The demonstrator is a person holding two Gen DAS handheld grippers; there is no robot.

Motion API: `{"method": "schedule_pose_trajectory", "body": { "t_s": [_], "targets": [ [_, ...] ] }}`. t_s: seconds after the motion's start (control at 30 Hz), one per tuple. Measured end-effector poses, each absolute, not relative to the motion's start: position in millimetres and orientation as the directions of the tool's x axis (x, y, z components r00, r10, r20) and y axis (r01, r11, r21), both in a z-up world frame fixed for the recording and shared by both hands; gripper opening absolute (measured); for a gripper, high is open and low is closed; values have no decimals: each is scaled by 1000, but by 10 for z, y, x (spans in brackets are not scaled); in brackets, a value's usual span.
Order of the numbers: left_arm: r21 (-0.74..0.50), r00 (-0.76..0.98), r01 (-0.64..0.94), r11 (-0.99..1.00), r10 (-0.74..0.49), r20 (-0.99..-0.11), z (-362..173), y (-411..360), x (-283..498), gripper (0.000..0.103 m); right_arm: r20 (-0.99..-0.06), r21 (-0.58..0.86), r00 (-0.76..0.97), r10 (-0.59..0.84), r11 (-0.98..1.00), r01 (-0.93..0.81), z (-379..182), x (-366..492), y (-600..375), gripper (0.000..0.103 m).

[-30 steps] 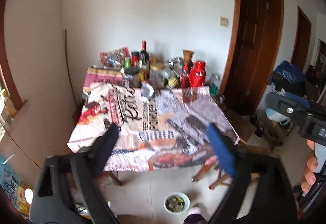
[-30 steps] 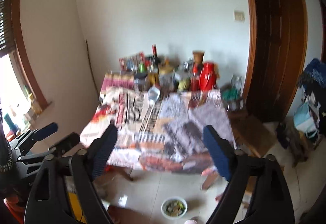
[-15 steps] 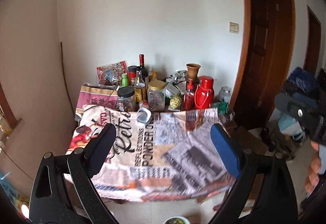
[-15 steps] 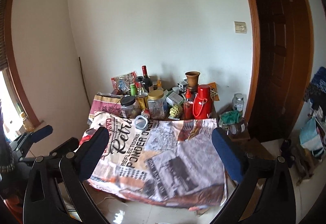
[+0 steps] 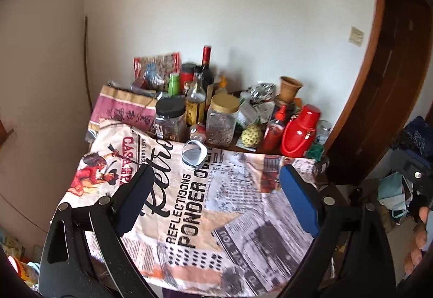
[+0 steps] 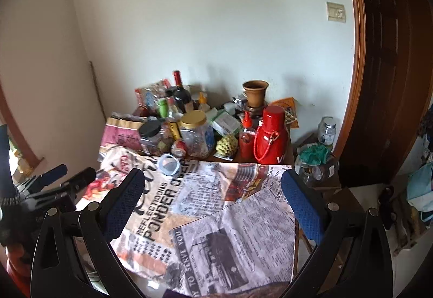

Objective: Collect trash
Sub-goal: 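Grasp the white plastic tub with the left tool while the right tool grasps the metal tin lid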

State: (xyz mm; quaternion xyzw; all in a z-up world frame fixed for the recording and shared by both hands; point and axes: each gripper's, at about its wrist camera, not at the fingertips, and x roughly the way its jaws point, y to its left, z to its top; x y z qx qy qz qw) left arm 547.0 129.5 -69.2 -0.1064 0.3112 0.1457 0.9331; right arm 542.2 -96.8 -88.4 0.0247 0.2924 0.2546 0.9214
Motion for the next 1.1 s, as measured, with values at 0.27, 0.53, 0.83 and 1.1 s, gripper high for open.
{"method": "schedule_pose_trajectory", "body": {
  "t_s": [0.27,0.53,0.83,1.1],
  "targets": [
    [-149,685,-310,939,112,-720,-1307,2208,6421,86,-601,203,710,367,929,-309,-1139,6086,-421,100],
    [-109,547,-251,962,48,-836,-2305,2789,7436,58,-718,174,614,327,939,-297,-1734,6851,238,100],
    [-168,471,-231,958,-41,-881,-3085,2941,7980,20,-775,227,512,372,918,-324,-2328,7257,651,100],
    [-164,511,-251,954,-13,-859,-2955,3087,7866,4,-810,291,404,426,889,-353,-2675,7425,965,100]
  ]
}}
